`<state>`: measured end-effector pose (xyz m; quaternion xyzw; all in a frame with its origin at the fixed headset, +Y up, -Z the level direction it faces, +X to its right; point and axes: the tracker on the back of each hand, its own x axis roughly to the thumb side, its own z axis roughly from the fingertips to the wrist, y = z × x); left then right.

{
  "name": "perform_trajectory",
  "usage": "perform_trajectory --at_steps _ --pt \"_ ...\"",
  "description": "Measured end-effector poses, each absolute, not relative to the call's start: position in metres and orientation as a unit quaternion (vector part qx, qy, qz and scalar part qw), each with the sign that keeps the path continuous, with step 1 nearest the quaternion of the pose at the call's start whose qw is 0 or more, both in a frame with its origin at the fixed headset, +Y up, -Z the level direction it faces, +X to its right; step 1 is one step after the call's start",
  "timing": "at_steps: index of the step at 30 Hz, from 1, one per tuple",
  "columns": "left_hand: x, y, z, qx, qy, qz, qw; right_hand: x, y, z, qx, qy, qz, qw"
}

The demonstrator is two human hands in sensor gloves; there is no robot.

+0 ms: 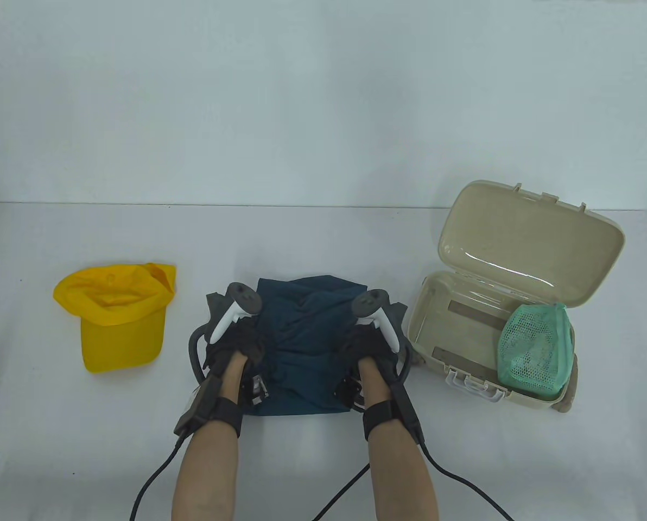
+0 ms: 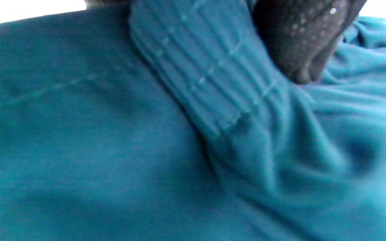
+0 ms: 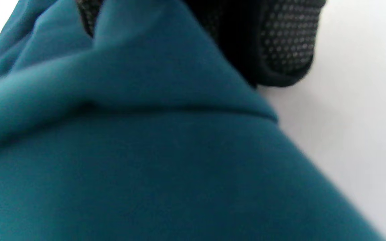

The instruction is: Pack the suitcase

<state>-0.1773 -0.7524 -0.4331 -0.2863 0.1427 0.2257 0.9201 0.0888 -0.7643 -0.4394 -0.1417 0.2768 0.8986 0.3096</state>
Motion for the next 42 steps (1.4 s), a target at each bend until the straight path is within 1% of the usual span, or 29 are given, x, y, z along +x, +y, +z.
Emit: perform_trajectory --at_steps 1,4,5,7,11,14,15,17,21,23,27,31,35,39,42 --pt "-0.18 -0.752 -0.432 -0.294 0.142 0.234 0.916 0.091 -0.764 -0.439 -0.135 0.286 0.895 0.316" --pt "-0.189 -0.75 -0.429 -0.307 0.134 0.306 0.891 0.097 -0.759 -0.437 -0.118 0.284 0.897 0.319" --pt "-0.192 -0.747 -0.428 -0.306 0.13 0.324 0.886 0.101 -0.754 -0.437 -0.112 0.276 0.9 0.319" --pt "-0.192 -0.736 -0.428 -0.294 0.12 0.353 0.88 0.109 -0.742 -0.435 -0.091 0.269 0.892 0.35" --pt "-0.183 -0.688 -0.431 -0.252 0.092 0.381 0.885 0.126 -0.703 -0.432 -0.06 0.233 0.885 0.399" --pt "-0.166 -0.64 -0.433 -0.218 0.061 0.384 0.895 0.146 -0.662 -0.429 -0.039 0.19 0.88 0.433" --pt "-0.162 -0.631 -0.434 -0.212 0.052 0.383 0.898 0.151 -0.653 -0.428 -0.036 0.183 0.88 0.437" --pt "-0.144 -0.6 -0.434 -0.19 0.024 0.383 0.904 0.171 -0.623 -0.424 -0.025 0.153 0.88 0.448" --pt "-0.108 -0.563 -0.439 -0.17 -0.023 0.391 0.904 0.208 -0.579 -0.415 -0.025 0.106 0.886 0.45" --pt "-0.087 -0.552 -0.442 -0.171 -0.048 0.388 0.905 0.23 -0.56 -0.407 -0.033 0.083 0.893 0.441" --pt "-0.047 -0.549 -0.449 -0.178 -0.084 0.381 0.904 0.264 -0.538 -0.394 -0.055 0.048 0.906 0.417" --pt "-0.01 -0.559 -0.456 -0.183 -0.119 0.403 0.889 0.295 -0.531 -0.383 -0.093 0.025 0.915 0.392" --pt "0.034 -0.579 -0.461 -0.206 -0.163 0.407 0.875 0.326 -0.533 -0.373 -0.136 0.006 0.921 0.364" --pt "0.068 -0.601 -0.464 -0.223 -0.18 0.409 0.866 0.347 -0.541 -0.367 -0.172 -0.006 0.924 0.342" --pt "0.084 -0.624 -0.467 -0.244 -0.176 0.418 0.857 0.357 -0.556 -0.367 -0.198 -0.008 0.926 0.322"
